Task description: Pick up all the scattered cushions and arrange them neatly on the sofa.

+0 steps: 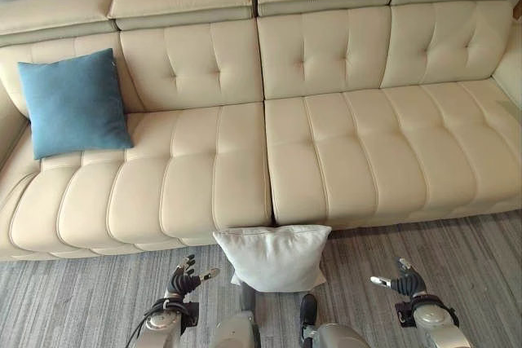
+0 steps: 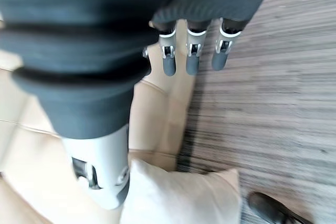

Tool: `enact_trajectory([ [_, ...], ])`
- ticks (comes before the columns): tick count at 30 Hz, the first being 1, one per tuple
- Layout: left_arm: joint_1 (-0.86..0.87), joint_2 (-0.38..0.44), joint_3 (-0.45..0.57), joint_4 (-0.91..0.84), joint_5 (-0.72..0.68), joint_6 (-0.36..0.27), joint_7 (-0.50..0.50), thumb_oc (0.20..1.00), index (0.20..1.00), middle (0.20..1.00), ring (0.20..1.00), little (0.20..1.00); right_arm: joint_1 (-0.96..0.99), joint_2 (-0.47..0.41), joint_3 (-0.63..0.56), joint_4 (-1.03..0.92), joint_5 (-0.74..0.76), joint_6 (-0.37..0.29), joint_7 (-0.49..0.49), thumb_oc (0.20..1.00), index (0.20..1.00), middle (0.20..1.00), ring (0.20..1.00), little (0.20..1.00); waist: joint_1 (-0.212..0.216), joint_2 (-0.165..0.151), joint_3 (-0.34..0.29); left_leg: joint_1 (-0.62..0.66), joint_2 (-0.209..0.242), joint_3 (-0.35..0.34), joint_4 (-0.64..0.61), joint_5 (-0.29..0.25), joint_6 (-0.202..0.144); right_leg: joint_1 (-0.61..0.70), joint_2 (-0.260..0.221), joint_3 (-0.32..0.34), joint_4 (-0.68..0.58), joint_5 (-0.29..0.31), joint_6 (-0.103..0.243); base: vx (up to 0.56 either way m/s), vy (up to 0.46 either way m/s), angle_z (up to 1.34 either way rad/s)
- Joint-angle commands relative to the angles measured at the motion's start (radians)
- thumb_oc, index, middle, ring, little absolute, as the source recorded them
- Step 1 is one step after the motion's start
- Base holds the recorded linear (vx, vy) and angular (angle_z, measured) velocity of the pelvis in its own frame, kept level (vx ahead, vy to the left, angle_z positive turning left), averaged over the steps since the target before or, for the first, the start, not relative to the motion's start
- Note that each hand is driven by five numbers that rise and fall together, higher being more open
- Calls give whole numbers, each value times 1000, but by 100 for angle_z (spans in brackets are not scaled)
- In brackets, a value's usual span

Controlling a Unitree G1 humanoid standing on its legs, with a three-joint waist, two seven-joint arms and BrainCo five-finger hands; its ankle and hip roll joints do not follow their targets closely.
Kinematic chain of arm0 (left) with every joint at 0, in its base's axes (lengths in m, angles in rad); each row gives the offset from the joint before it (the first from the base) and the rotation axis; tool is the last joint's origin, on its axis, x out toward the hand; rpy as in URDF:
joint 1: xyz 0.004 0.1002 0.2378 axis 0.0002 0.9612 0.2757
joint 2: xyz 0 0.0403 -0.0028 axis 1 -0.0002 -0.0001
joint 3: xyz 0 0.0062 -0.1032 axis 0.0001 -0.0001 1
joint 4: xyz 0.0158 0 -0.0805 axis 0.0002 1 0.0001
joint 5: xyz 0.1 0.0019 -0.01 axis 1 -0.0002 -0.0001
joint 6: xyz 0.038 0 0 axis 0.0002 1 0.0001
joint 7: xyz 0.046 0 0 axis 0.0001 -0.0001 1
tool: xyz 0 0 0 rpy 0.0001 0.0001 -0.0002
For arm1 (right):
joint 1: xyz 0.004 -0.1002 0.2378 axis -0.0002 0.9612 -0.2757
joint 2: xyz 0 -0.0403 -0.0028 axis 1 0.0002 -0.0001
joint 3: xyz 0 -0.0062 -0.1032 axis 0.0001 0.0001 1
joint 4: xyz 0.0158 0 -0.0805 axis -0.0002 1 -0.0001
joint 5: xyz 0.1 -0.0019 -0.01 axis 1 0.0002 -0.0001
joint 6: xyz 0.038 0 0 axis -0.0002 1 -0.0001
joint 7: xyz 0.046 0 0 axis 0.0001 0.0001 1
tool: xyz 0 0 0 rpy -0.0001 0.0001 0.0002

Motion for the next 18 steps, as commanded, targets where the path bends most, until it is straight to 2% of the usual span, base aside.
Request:
enact_trajectory([
  [1, -7, 39, -12, 1, 23, -29, -2, 1000, 1000, 1000, 1000, 1000, -57, -14, -1, -3, -8, -27, -4, 1000, 1000, 1000, 1000, 1000, 18, -27, 4, 72, -18, 6, 41, -159, -14, -16, -51, 10, 105, -157, 77, 0, 0, 0],
  [6, -65, 24, -33, 138, 9, -33, 19, 1000, 1000, 1000, 1000, 1000, -121, 1, 29, 105, 26, -25, -15, 1000, 1000, 1000, 1000, 1000, 18, -31, 37, 33, -22, 6, 56, -165, -11, -67, -57, 14, 117, -148, 83, -54, 32, -1],
  [8, -153, 13, -48, 286, -25, -46, 49, 1000, 1000, 1000, 1000, 1000, -203, 23, 45, 228, 87, -25, -33, 1000, 1000, 1000, 1000, 1000, 19, -37, 75, -61, -18, 0, 96, -165, -10, -163, -68, 19, 156, -142, 83, -185, 21, -3],
  [9, -153, 13, -48, 286, -25, -46, 49, 1000, 1000, 1000, 1000, 1000, -203, 23, 45, 229, 87, -25, -33, 1000, 1000, 1000, 1000, 1000, 19, -37, 74, -63, -18, -1, 96, -165, -10, -164, -68, 19, 156, -142, 83, -210, 3, 3],
  [11, -242, 18, -61, 399, -74, -62, 83, 1000, 1000, 1000, 1000, 1000, -285, 30, 52, 322, 147, -30, -64, 1000, 1000, 1000, 1000, 1000, 23, -44, 109, -181, -17, -10, 156, -168, -13, -280, -80, 19, 218, -140, 79, -165, 2, 4],
  [12, -242, 18, -61, 399, -74, -62, 83, 1000, 1000, 1000, 1000, 1000, -285, 30, 52, 322, 147, -30, -64, 1000, 1000, 1000, 1000, 1000, 23, -44, 109, -181, -17, -10, 156, -168, -13, -280, -80, 19, 218, -140, 79, -94, 1, 5],
  [14, -343, 45, -74, 483, -105, -74, 116, 1000, 1000, 1000, 1000, 1000, -382, 30, 62, 386, 196, -40, -100, 1000, 1000, 1000, 1000, 1000, 24, -51, 143, -314, -21, -25, 223, -169, -17, -404, -93, 14, 273, -134, 75, -90, -10, 7],
  [15, -375, 54, -76, 503, -112, -78, 126, 1000, 1000, 1000, 1000, 1000, -412, 24, 64, 405, 211, -41, -109, 1000, 1000, 1000, 1000, 1000, 25, -50, 153, -340, -19, -31, 240, -194, -24, -434, -90, 16, 294, -156, 82, -15, -14, 5],
  [16, -377, 54, -76, 505, -113, -79, 126, 1000, 1000, 1000, 1000, 1000, -414, 24, 64, 407, 212, -41, -109, 1000, 1000, 1000, 1000, 1000, 25, -50, 152, -343, -19, -31, 243, -196, -24, -436, -90, 16, 296, -157, 82, -44, -2, 6],
  [17, -445, 84, -86, 509, -128, -90, 152, 1000, 1000, 1000, 1000, 1000, -483, 10, 57, 416, 255, -59, -139, 1000, 1000, 1000, 1000, 1000, 21, -53, 177, -438, -21, -31, 283, -197, -27, -524, -99, 14, 325, -150, 87, -89, 8, 8],
  [18, -447, 85, -86, 510, -128, -90, 152, 1000, 1000, 1000, 1000, 1000, -485, 10, 57, 417, 255, -59, -139, 1000, 1000, 1000, 1000, 1000, 21, -53, 175, -442, -21, -31, 286, -198, -27, -528, -99, 14, 327, -150, 87, -198, 25, 11],
])
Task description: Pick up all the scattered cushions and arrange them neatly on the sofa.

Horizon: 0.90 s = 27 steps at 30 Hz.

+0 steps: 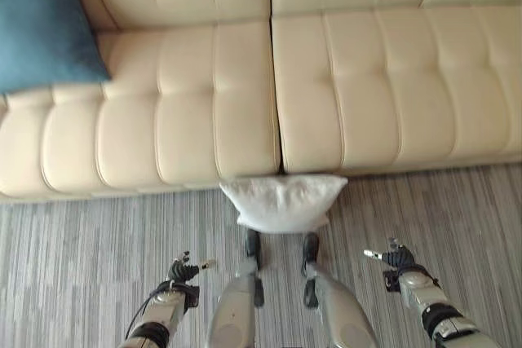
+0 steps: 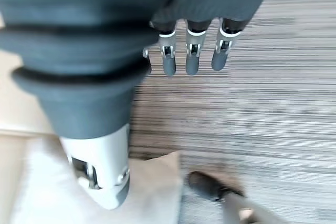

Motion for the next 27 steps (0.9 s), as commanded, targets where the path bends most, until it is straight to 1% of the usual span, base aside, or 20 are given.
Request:
enact_trajectory([
  [1, -113, 88, -46, -27, -16, -62, 85, 1000, 1000, 1000, 1000, 1000, -84, -59, 26, -38, 96, -60, -87, 1000, 1000, 1000, 1000, 1000, -1, -35, 4, -120, -1, -23, 216, -201, -33, -130, -55, 14, 74, -84, 67, -108, 19, 10],
  [2, -116, 88, -46, -26, -16, -63, 85, 1000, 1000, 1000, 1000, 1000, -86, -59, 25, -36, 96, -60, -87, 1000, 1000, 1000, 1000, 1000, -1, -35, 1, -128, -1, -23, 221, -203, -33, -137, -55, 14, 78, -85, 67, -151, 21, 5],
  [5, -255, 154, -69, -68, -26, -81, 129, 1000, 1000, 1000, 1000, 1000, -222, -100, 50, -98, 136, -93, -125, 1000, 1000, 1000, 1000, 1000, -8, -41, 33, -307, 3, -39, 309, -215, -33, -306, -68, 16, 159, -87, 75, -99, 4, 5],
  [6, -274, 162, -66, -85, -34, -81, 134, 1000, 1000, 1000, 1000, 1000, -246, -109, 55, -126, 139, -98, -136, 1000, 1000, 1000, 1000, 1000, -9, -43, 40, -342, 7, -40, 330, -218, -34, -336, -73, 18, 173, -90, 76, -100, 17, 6],
  [7, -336, 171, -75, -102, -53, -87, 151, 1000, 1000, 1000, 1000, 1000, -308, -115, 72, -167, 147, -113, -161, 1000, 1000, 1000, 1000, 1000, -12, -43, 62, -425, 9, -49, 372, -227, -32, -418, -81, 19, 225, -99, 79, -54, 14, 8],
  [8, -339, 172, -75, -101, -54, -87, 151, 1000, 1000, 1000, 1000, 1000, -310, -115, 72, -166, 147, -113, -161, 1000, 1000, 1000, 1000, 1000, -13, -43, 59, -433, 8, -50, 377, -229, -31, -425, -82, 19, 230, -101, 79, -43, 23, 10],
  [9, -387, 174, -90, -102, -62, -92, 161, 1000, 1000, 1000, 1000, 1000, -356, -118, 82, -183, 159, -121, -173, 1000, 1000, 1000, 1000, 1000, -17, -43, 69, -483, 8, -53, 408, -236, -30, -472, -86, 21, 262, -106, 81, -1, 19, 13],
  [10, -455, 169, -115, -108, -68, -95, 173, 1000, 1000, 1000, 1000, 1000, -415, -116, 105, -221, 161, -134, -199, 1000, 1000, 1000, 1000, 1000, -22, -44, 74, -553, 8, -60, 442, -242, -30, -538, -87, 23, 300, -113, 82, 3, 33, 12],
  [11, -491, 163, -130, -110, -78, -99, 179, 1000, 1000, 1000, 1000, 1000, -449, -107, 116, -231, 165, -143, -209, 1000, 1000, 1000, 1000, 1000, -23, -42, 74, -590, 4, -63, 460, -245, -28, -577, -87, 21, 323, -116, 83, 13, 28, 12],
  [13, -495, 163, -131, -108, -79, -100, 179, 1000, 1000, 1000, 1000, 1000, -453, -108, 116, -230, 165, -143, -209, 1000, 1000, 1000, 1000, 1000, -23, -42, 74, -598, 4, -64, 465, -246, -28, -584, -88, 22, 328, -118, 84, 28, 16, 5],
  [14, -587, 145, -180, -143, -81, -108, 198, 1000, 1000, 1000, 1000, 1000, -540, -89, 155, -266, 176, -163, -234, 1000, 1000, 1000, 1000, 1000, -26, -40, 74, -689, -6, -69, 514, -257, -23, -672, -91, 16, 378, -130, 85, 48, 16, 2],
  [16, -622, 139, -200, -171, -81, -115, 214, 1000, 1000, 1000, 1000, 1000, -571, -74, 168, -286, 183, -173, -241, 1000, 1000, 1000, 1000, 1000, -26, -37, 74, -726, -8, -73, 531, -262, -19, -713, -94, 13, 403, -136, 87, 46, 6, 3],
  [18, -663, 115, -228, -245, -83, -129, 229, 1000, 1000, 1000, 1000, 1000, -606, -56, 188, -329, 195, -191, -244, 1000, 1000, 1000, 1000, 1000, -25, -33, 74, -783, -15, -72, 561, -264, -15, -767, -98, 13, 434, -144, 89, 33, -9, 7],
  [19, -676, 84, -247, -307, -80, -141, 237, 1000, 1000, 1000, 1000, 1000, -618, -33, 195, -359, 193, -204, -245, 1000, 1000, 1000, 1000, 1000, -22, -28, 74, -814, -18, -76, 569, -263, -15, -803, -100, 10, 452, -150, 90, 25, 1, 9],
  [21, -683, 69, -260, -334, -83, -147, 234, 1000, 1000, 1000, 1000, 1000, -625, -22, 195, -370, 198, -215, -238, 1000, 1000, 1000, 1000, 1000, -22, -26, 74, -836, -19, -75, 580, -264, -15, -822, -101, 9, 464, -154, 89, 15, 12, 7],
  [22, -690, 54, -266, -358, -97, -155, 226, 1000, 1000, 1000, 1000, 1000, -632, -10, 195, -379, 205, -225, -231, 953, 953, 953, 953, 953, -21, -24, 73, -846, -20, -77, 583, -263, -15, -834, -103, 10, 468, -155, 89, 25, 18, 5],
  [23, -691, 13, -277, -406, -129, -174, 210, 1000, 1000, 1000, 1000, 1000, -627, 16, 190, -396, 212, -242, -216, 429, 429, 429, 429, 429, -21, -22, 60, -867, -23, -80, 588, -263, -15, -859, -103, 9, 481, -158, 87, 25, 17, 3],
  [24, -690, 12, -278, -406, -129, -174, 209, 1000, 1000, 1000, 1000, 1000, -626, 16, 190, -396, 212, -243, -216, 200, 200, 200, 200, 200, -20, -21, 58, -869, -23, -81, 589, -263, -15, -861, -104, 9, 481, -158, 87, 0, 0, 0],
  [26, -696, -30, -290, -438, -177, -186, 175, 398, 398, 398, 398, 398, -623, 53, 188, -412, 240, -260, -188, 200, 200, 200, 200, 200, -23, -20, 44, -879, -24, -78, 591, -261, -16, -867, -101, 7, 482, -159, 84, 0, 0, 0],
  [27, -699, -47, -295, -445, -183, -189, 168, 200, 200, 200, 200, 200, -618, 64, 186, -412, 254, -270, -174, 200, 200, 200, 200, 200, -22, -19, 36, -881, -25, -79, 588, -260, -15, -871, -98, 5, 481, -159, 83, 0, 0, 0],
])
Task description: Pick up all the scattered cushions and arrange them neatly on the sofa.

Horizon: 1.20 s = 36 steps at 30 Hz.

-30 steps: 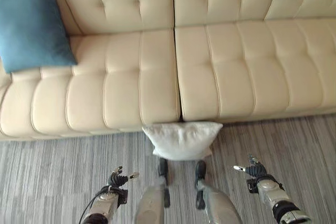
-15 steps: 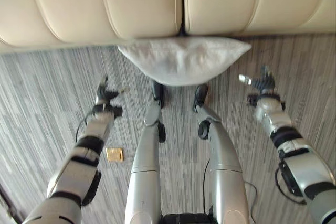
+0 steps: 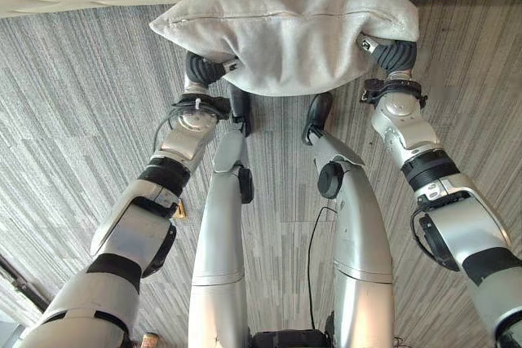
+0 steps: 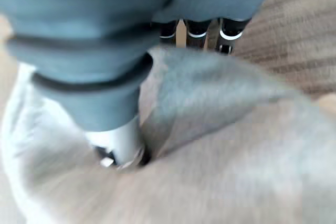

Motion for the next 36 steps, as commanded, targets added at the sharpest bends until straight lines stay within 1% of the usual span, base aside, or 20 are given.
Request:
enact_trajectory([
  [1, 26, -148, -36, -96, -43, -79, -84, 200, 200, 200, 200, 200, 63, 109, 60, -86, 56, -78, 79, 200, 200, 200, 200, 200, 3, 14, -116, -18, -8, -35, 142, -239, -25, 12, -6, 6, -39, -48, 142, 0, 0, 0],
  [5, 46, -224, -47, -109, -101, -79, -144, 200, 200, 200, 200, 200, 100, 173, 49, -98, 137, -109, 139, 200, 200, 200, 200, 200, -3, 13, -160, 25, -11, -33, 82, -225, -29, 55, 4, 3, -95, -35, 140, 0, 0, 0],
  [6, 64, -246, -42, -123, -121, -79, -161, 200, 200, 200, 200, 200, 132, 200, 39, -119, 188, -124, 167, 200, 200, 200, 200, 200, -6, 14, -178, 68, -11, -32, 35, -214, -34, 94, 11, 3, -137, -27, 142, 0, 0, 0],
  [7, 67, -246, -43, -124, -121, -79, -162, 200, 200, 200, 200, 200, 135, 200, 39, -121, 189, -124, 168, 200, 200, 200, 200, 200, -5, 13, -177, 74, -11, -32, 30, -212, -34, 99, 12, 3, -141, -25, 142, -38, 0, -4],
  [9, 102, -263, -34, -157, -131, -77, -176, 200, 200, 200, 200, 200, 185, 226, 27, -155, 242, -136, 203, 200, 200, 200, 200, 200, -9, 14, -185, 144, -11, -30, -20, -201, -40, 166, 20, 3, -191, -13, 142, -60, -4, -7],
  [10, 151, -276, -27, -200, -163, -83, -194, 200, 200, 200, 200, 200, 248, 250, 21, -206, 313, -145, 245, 200, 200, 200, 200, 200, -11, 14, -192, 215, -8, -33, -58, -192, -45, 233, 19, 6, -233, 2, 144, -60, -4, -10],
  [11, 156, -277, -27, -203, -163, -83, -193, 200, 200, 200, 200, 200, 252, 250, 22, -208, 313, -145, 246, 200, 200, 200, 200, 200, -11, 14, -189, 223, -8, -33, -62, -191, -46, 241, 19, 6, -237, 3, 144, -68, -20, -8],
  [13, 211, -286, -4, -250, -198, -83, -211, 200, 200, 200, 200, 200, 330, 268, 21, -261, 365, -151, 280, 200, 200, 200, 200, 200, -10, 14, -195, 311, -10, -33, -121, -177, -54, 321, 23, 8, -289, 15, 147, -35, -29, -5],
  [14, 283, -287, -6, -316, -210, -84, -234, 200, 200, 200, 200, 200, 418, 277, 28, -322, 410, -147, 323, 200, 200, 200, 200, 200, -4, 12, -204, 408, -16, -38, -173, -165, -60, 409, 29, 9, -346, 22, 146, -8, -31, -3],
  [15, 289, -286, -6, -320, -210, -83, -233, 200, 200, 200, 200, 200, 424, 278, 29, -325, 410, -147, 323, 200, 200, 200, 200, 200, -4, 12, -202, 418, -15, -38, -178, -164, -60, 418, 29, 8, -351, 24, 146, -2, -36, -5],
  [19, 439, -277, 11, -404, -211, -85, -261, 200, 200, 200, 200, 200, 594, 272, 52, -403, 429, -128, 367, 200, 200, 200, 200, 200, 5, 9, -218, 639, -24, -36, -288, -136, -76, 628, 42, 0, -459, 41, 148, 15, -33, -7],
  [20, 482, -271, 13, -429, -200, -85, -267, 200, 200, 200, 200, 200, 640, 262, 53, -425, 418, -120, 375, 200, 200, 200, 200, 200, 3, 7, -222, 679, -32, -34, -312, -103, -73, 674, 36, -7, -488, 71, 142, 79, -59, -12],
  [23, 689, -216, 61, -512, -140, -83, -286, 200, 200, 200, 200, 200, 841, 190, 18, -507, 323, -81, 408, 200, 200, 200, 200, 200, 9, 9, -285, 947, -9, -30, -435, -80, -86, 952, 46, -17, -594, 72, 148, 207, -79, -4],
  [25, 726, -204, 72, -522, -133, -83, -287, 200, 200, 200, 200, 200, 878, 173, 4, -521, 299, -73, 407, 200, 200, 200, 200, 200, 8, 9, -302, 992, -3, -31, -458, -76, -86, 999, 47, -16, -614, 73, 149, 186, -56, 0],
  [27, 820, -180, 106, -541, -121, -80, -280, 200, 200, 200, 200, 200, 951, 137, -26, -554, 232, -56, 405, 200, 200, 200, 200, 200, 4, 16, -348, 1119, 17, -23, -505, -73, -92, 1114, 63, -9, -632, 52, 149, 242, -92, -2],
  [30, 871, -169, 134, -559, -122, -79, -266, 200, 200, 200, 200, 200, 972, 118, -42, -588, 184, -49, 396, 200, 200, 200, 200, 200, 3, 21, -377, 1177, 22, -22, -514, -78, -92, 1167, 76, -6, -636, 36, 144, 155, -86, -6],
  [32, 913, -164, 161, -594, -126, -77, -257, 200, 200, 200, 200, 200, 985, 93, -60, -642, 126, -44, 386, 200, 200, 200, 200, 200, 6, 20, -390, 1211, 26, -20, -478, -104, -91, 1219, 83, 2, -637, 12, 136, 132, -101, 1],
  [34, 947, -159, 176, -631, -128, -80, -262, 200, 200, 200, 200, 200, 991, 77, -69, -684, 82, -40, 385, 200, 200, 200, 200, 200, 13, 14, -389, 1211, 27, -21, -394, -105, -97, 1271, 88, 10, -647, -10, 124, 101, -108, -1],
  [35, 957, -157, 185, -643, -128, -81, -264, 200, 200, 200, 200, 200, 993, 66, -76, -703, 61, -40, 380, 200, 200, 200, 200, 200, 19, 9, -379, 1186, 22, -27, -283, -91, -106, 1296, 87, 11, -646, -15, 114, 75, -109, 2],
  [36, 962, -156, 191, -648, -129, -82, -262, 200, 200, 200, 200, 200, 992, 59, -77, -712, 51, -38, 375, 200, 200, 200, 200, 200, 25, 4, -376, 1170, 17, -30, -223, -70, -112, 1312, 84, 10, -648, -21, 109, 111, -138, 7],
])
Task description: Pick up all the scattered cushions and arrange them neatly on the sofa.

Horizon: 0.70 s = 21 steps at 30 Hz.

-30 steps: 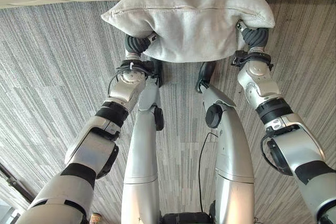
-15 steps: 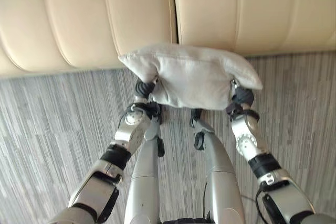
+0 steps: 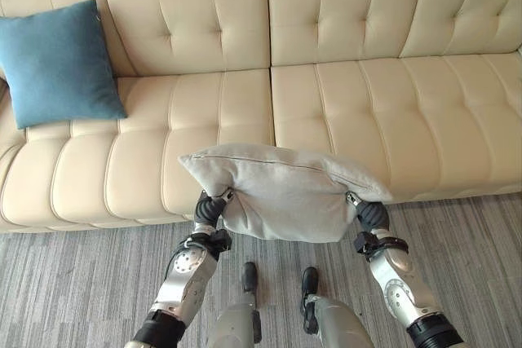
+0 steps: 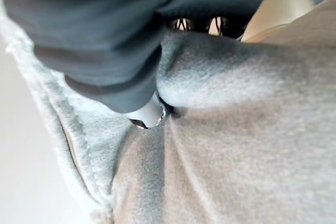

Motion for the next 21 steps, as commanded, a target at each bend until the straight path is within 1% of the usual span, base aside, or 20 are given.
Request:
enact_trajectory([
  [1, -56, -32, 5, -90, 4, -79, -47, 200, 200, 200, 200, 200, -25, -15, -17, -126, -80, -42, 25, 200, 200, 200, 200, 200, 17, -31, -41, -44, -7, -50, 378, -71, -87, 138, -21, 11, -62, -81, 32, 92, -88, 9],
  [2, -56, -31, 5, -90, 4, -79, -47, 200, 200, 200, 200, 200, -25, -15, -17, -126, -80, -42, 24, 200, 200, 200, 200, 200, 16, -30, -41, -45, -6, -50, 382, -72, -87, 138, -20, 10, -62, -81, 32, 117, -82, 9],
  [3, -55, -31, 4, -94, 5, -77, -44, 200, 200, 200, 200, 200, -30, -12, -12, -125, -83, -37, 20, 200, 200, 200, 200, 200, 23, -34, -42, -67, -12, -49, 399, -82, -78, 153, -23, 12, -68, -88, 32, 190, -18, 1],
  [4, -45, -34, 9, -101, 7, -71, -40, 200, 200, 200, 200, 200, -35, -11, -10, -130, -89, -29, 16, 200, 200, 200, 200, 200, 37, -42, -57, -112, -24, -35, 348, -137, -50, 177, -29, 20, -84, -100, 37, 287, -10, 7],
  [5, -40, -33, 12, -103, 13, -67, -40, 200, 200, 200, 200, 200, -36, -10, -8, -130, -90, -25, 17, 200, 200, 200, 200, 200, 43, -42, -69, -117, -21, -30, 303, -155, -40, 189, -27, 21, -93, -105, 42, 242, 10, 13],
  [6, -39, -33, 12, -104, 13, -66, -40, 200, 200, 200, 200, 200, -35, -10, -8, -130, -90, -25, 17, 200, 200, 200, 200, 200, 44, -44, -69, -114, -22, -29, 301, -155, -39, 191, -29, 22, -94, -106, 42, 336, 70, -5],
  [7, -38, -32, 9, -100, 31, -53, -31, 200, 200, 200, 200, 200, -39, -7, -3, -131, -97, -24, 4, 200, 200, 200, 200, 200, 63, -31, -83, -147, -5, -25, 152, -91, -42, 228, -9, 23, -109, -125, 47, 359, 94, -3],
  [8, -42, -30, 8, -96, 41, -49, -28, 200, 200, 200, 200, 200, -44, -7, -4, -129, -102, -24, -5, 200, 200, 200, 200, 200, 74, -22, -91, -159, 1, -24, 75, -47, -48, 244, 3, 29, -113, -136, 47, 461, 114, -8],
  [9, -49, -28, 7, -89, 55, -43, -19, 200, 200, 200, 200, 200, -50, -7, -7, -126, -109, -24, -19, 200, 200, 200, 200, 200, 83, -21, -90, -176, 4, -8, 14, -25, -55, 263, 6, 29, -114, -149, 47, 333, 85, 10],
  [10, -54, -27, 6, -83, 61, -42, -14, 200, 200, 200, 200, 200, -56, -3, -12, -124, -113, -21, -30, 200, 200, 200, 200, 200, 89, -22, -90, -193, 7, 8, -17, -10, -59, 278, 8, 31, -115, -159, 48, 218, 53, 2],
  [11, -55, -27, 6, -83, 61, -43, -14, 200, 200, 200, 200, 200, -56, -3, -12, -124, -114, -21, -30, 200, 200, 200, 200, 200, 90, -24, -90, -190, 6, 10, -21, -9, -59, 278, 6, 33, -114, -161, 48, 250, 84, -7],
  [12, -52, -29, 9, -84, 55, -47, -19, 200, 200, 200, 200, 200, -57, 0, -13, -128, -116, -18, -26, 200, 200, 200, 200, 200, 96, -20, -104, -178, 10, 16, -56, 2, -53, 291, 12, 44, -114, -169, 54, 312, 124, -11],
  [14, -25, -22, 20, -91, 65, -42, -21, 200, 200, 200, 200, 200, -43, 9, -14, -142, -133, -13, -20, 200, 200, 200, 200, 200, 101, -22, -125, -164, 5, 4, -35, 22, -43, 325, 2, 58, -105, -181, 67, 428, 192, -28],
  [15, -16, -14, 19, -93, 68, -40, -24, 200, 200, 200, 200, 200, -36, 14, -14, -145, -138, -9, -15, 200, 200, 200, 200, 200, 99, -28, -133, -160, -3, -1, -18, 23, -36, 330, -11, 65, -86, -185, 74, 448, 224, -72],
  [16, -1, 5, 28, -95, 78, -28, -32, 200, 200, 200, 200, 200, -22, 19, -21, -152, -150, 3, -7, 200, 200, 200, 200, 200, 102, -45, -141, -143, -14, 3, -4, 8, -19, 318, -30, 78, -39, -188, 84, 327, 164, -72],
  [17, 0, 6, 28, -95, 78, -28, -32, 200, 200, 200, 200, 200, -22, 20, -21, -152, -151, 4, -7, 200, 200, 200, 200, 200, 103, -47, -142, -142, -15, 5, -4, 7, -19, 317, -32, 80, -36, -190, 85, 301, 160, -60],
  [18, 11, 15, 37, -100, 88, -22, -39, 200, 200, 200, 200, 200, -14, 26, -24, -156, -155, 5, 1, 200, 200, 200, 200, 200, 104, -53, -147, -125, -23, 9, -5, -9, -5, 306, -41, 84, 3, -186, 94, 258, 196, -9],
  [19, 29, 30, 50, -101, 97, -18, -45, 200, 200, 200, 200, 200, -3, 37, -30, -158, -161, 7, 10, 200, 200, 200, 200, 200, 107, -67, -142, -90, -41, 24, -2, -40, 21, 259, -65, 97, 127, -140, 120, 255, 195, 0],
  [20, 29, 30, 50, -101, 97, -18, -45, 200, 200, 200, 200, 200, -3, 37, -30, -158, -161, 7, 10, 200, 200, 200, 200, 200, 107, -67, -143, -90, -40, 24, -2, -40, 21, 258, -64, 97, 127, -140, 120, 223, 242, 5],
  [21, 38, 43, 57, -104, 109, -15, -45, 200, 200, 200, 200, 200, -7, 45, -37, -158, -165, 12, 11, 200, 200, 200, 200, 200, 98, -65, -127, -64, -52, 34, 4, -65, 49, 196, -84, 109, 269, -34, 149, 71, 113, 1],
])
